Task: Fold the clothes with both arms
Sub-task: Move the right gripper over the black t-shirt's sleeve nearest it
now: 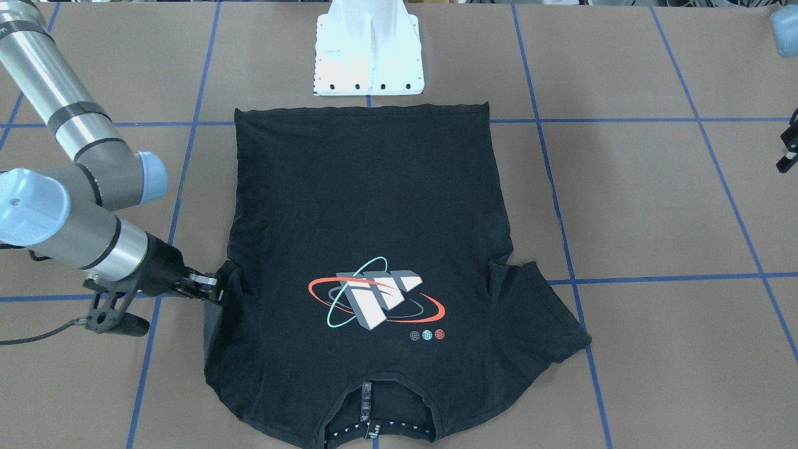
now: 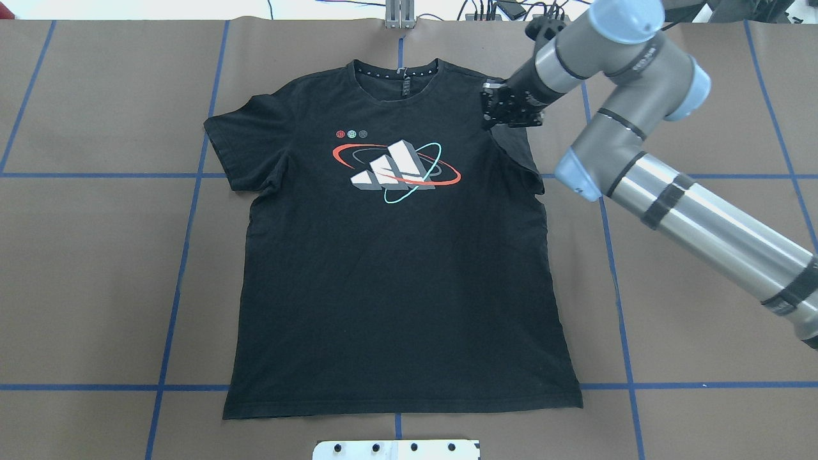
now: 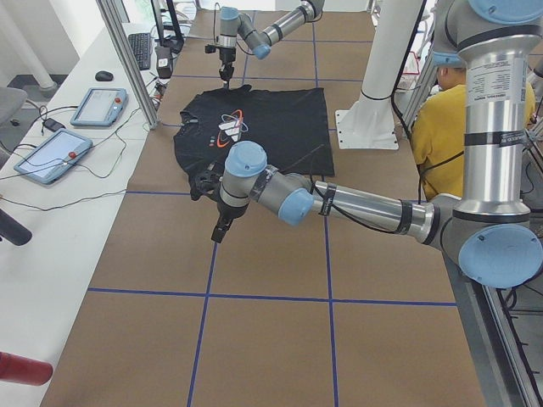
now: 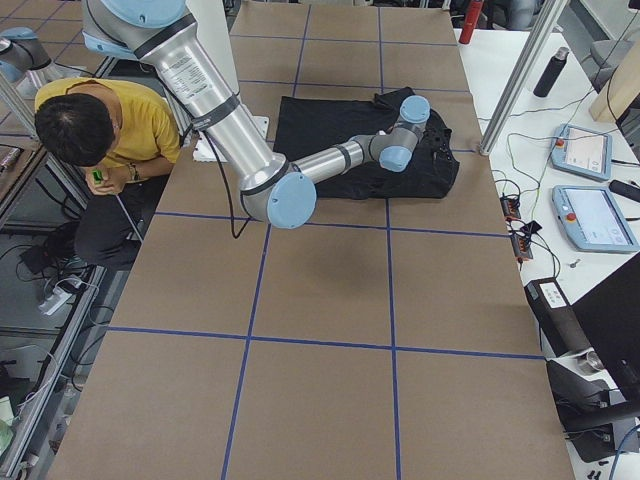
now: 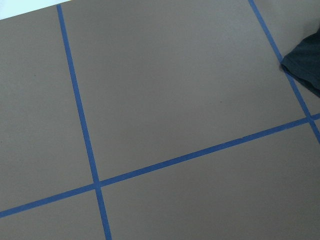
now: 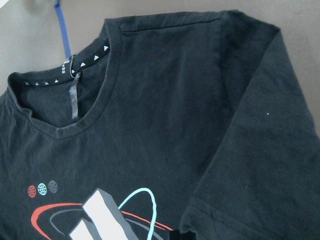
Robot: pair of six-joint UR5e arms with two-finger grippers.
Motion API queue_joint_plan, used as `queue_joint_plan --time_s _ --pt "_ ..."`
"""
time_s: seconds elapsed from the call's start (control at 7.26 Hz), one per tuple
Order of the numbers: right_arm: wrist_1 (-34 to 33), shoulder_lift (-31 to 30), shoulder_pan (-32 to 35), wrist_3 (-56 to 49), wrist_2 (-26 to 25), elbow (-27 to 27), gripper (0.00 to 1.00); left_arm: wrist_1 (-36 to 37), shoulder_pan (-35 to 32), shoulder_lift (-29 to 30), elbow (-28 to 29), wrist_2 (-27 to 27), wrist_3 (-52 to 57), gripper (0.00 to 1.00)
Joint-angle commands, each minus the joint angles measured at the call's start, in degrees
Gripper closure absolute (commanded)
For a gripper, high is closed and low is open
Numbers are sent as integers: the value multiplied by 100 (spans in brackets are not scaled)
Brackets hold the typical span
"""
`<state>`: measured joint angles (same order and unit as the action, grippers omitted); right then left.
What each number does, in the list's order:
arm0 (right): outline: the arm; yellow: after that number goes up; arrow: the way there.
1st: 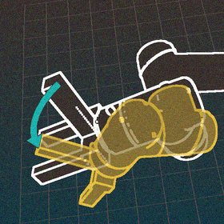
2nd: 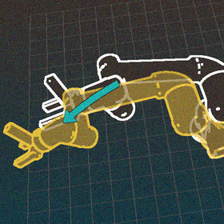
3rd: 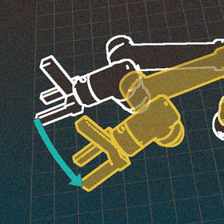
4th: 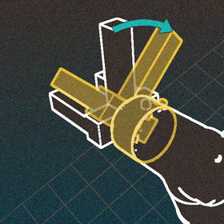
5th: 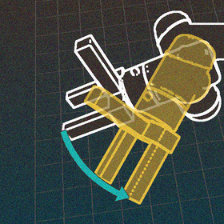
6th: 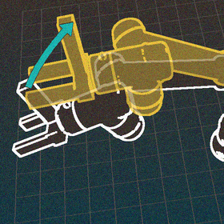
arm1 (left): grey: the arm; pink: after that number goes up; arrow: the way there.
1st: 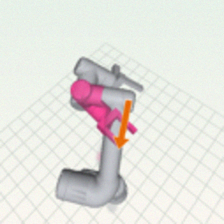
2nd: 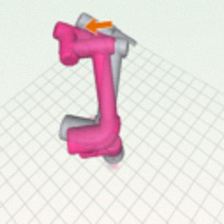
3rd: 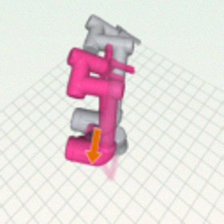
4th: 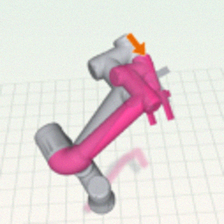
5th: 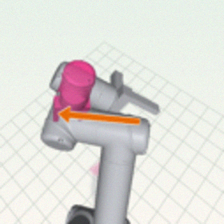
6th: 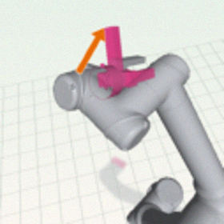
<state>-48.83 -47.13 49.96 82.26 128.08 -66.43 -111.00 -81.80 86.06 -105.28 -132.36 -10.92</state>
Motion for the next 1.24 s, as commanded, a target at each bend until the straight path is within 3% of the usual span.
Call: queue_joint_plan --time_s 0.0,0.14,0.28,0.55,1.1 --pt "-21 397 -100 124 -204 542 100 -1 32 60 78 -1 10 1" --pt "-21 589 -179 132 -422 770 85 -1 50 200 87 -1 11 1" --pt "-4 765 -336 185 -694 929 1 -1 163 480 278 -1 -68 1" --pt "49 767 -539 203 -969 861 0 -376 609 1436 1207 -167 -655 1" --pt "-30 -591 -522 203 -925 -1060 0 -1668 1735 3018 3614 -168 -1192 1"
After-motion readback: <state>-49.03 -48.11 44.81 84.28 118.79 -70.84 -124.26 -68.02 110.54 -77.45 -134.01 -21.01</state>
